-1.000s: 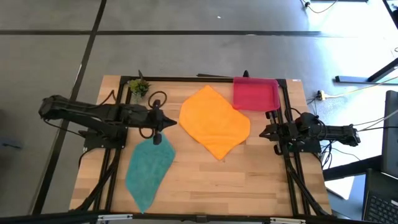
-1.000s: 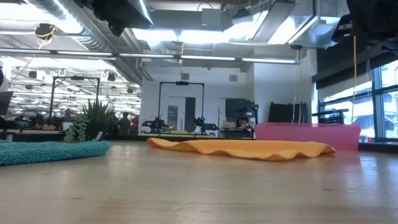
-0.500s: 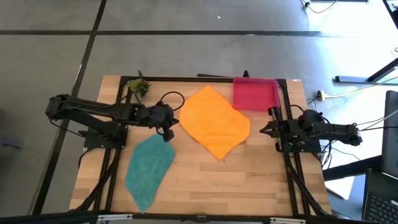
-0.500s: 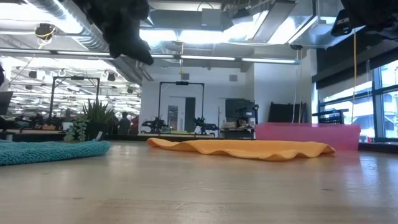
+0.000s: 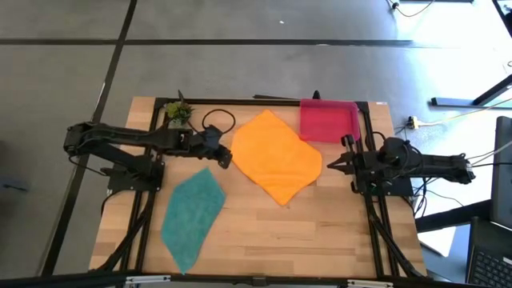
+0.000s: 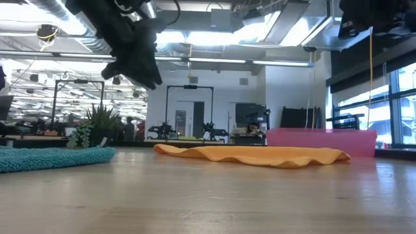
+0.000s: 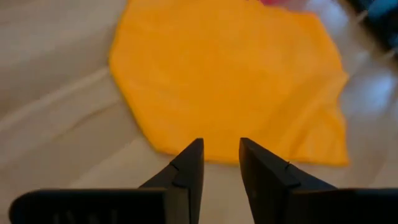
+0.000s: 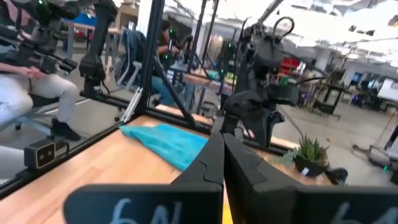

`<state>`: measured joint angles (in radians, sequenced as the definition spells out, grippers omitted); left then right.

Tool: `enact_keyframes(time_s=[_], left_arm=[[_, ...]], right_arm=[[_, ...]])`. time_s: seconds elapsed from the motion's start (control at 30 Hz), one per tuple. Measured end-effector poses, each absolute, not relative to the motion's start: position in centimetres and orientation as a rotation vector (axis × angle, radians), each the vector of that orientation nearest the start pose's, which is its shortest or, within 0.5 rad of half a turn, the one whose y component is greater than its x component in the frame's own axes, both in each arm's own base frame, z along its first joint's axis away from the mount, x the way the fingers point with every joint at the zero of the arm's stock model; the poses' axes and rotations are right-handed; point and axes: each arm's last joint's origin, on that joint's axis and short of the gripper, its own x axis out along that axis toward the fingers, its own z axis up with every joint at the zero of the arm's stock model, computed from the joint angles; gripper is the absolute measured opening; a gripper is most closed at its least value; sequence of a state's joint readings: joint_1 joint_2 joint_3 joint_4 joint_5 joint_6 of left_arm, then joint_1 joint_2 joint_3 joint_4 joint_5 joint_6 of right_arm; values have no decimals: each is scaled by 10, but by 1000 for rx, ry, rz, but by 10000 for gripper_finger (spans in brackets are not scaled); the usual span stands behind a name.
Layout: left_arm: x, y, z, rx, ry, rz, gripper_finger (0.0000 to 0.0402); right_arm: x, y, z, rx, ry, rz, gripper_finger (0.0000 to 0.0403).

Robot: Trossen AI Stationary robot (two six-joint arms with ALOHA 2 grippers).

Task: Roll microfiber towels into tight, uniform cylinder then place into a basket
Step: Fold the orange microfiber towel

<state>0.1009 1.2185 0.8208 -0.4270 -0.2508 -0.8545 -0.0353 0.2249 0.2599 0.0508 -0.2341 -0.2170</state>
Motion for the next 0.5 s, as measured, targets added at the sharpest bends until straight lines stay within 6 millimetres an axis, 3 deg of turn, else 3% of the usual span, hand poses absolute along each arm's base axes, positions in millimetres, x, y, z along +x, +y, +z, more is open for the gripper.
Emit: enact_keyframes(time_s=[0.17,0.5], left_arm=[[241,34,241,-868,605,691,91],[243,34,236,-821,646,685,90]], right_arm=[[103,2,252,-216,-31,168,3],[118,0,265,-183,38,105,3]])
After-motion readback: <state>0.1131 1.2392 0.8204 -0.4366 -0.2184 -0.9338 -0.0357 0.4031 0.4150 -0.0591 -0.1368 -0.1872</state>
